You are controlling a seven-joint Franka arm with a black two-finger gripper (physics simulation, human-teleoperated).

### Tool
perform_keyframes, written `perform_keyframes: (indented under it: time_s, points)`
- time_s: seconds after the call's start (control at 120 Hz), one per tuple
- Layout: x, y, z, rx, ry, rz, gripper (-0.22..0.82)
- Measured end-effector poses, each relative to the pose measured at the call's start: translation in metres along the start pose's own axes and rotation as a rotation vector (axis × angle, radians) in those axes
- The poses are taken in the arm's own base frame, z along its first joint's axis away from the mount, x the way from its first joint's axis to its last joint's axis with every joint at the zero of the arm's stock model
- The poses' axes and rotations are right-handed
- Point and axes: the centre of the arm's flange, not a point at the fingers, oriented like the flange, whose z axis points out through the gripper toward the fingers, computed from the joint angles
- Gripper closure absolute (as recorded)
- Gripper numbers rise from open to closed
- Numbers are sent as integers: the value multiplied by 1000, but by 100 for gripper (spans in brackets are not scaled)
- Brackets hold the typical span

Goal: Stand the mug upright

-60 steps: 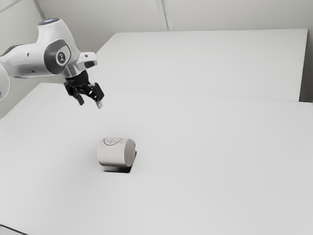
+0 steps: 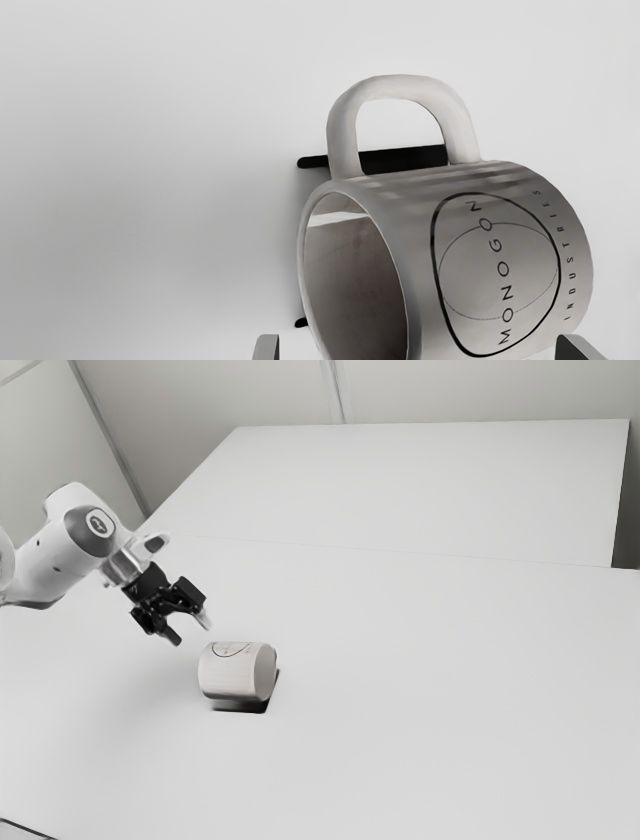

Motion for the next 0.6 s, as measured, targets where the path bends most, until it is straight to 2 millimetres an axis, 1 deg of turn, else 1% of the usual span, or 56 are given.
perform_keyframes:
  time_s: [0.058, 0.133, 0.217, 0.417, 0.6]
  points:
    - [1, -1, 8, -63, -6, -5, 0]
    - [0, -14, 16, -139, -10, -29, 0]
    - [-7, -26, 27, -211, -16, -52, 0]
    - [-20, -33, 47, -340, -15, -68, 0]
    - [-30, -42, 57, -421, -4, -84, 0]
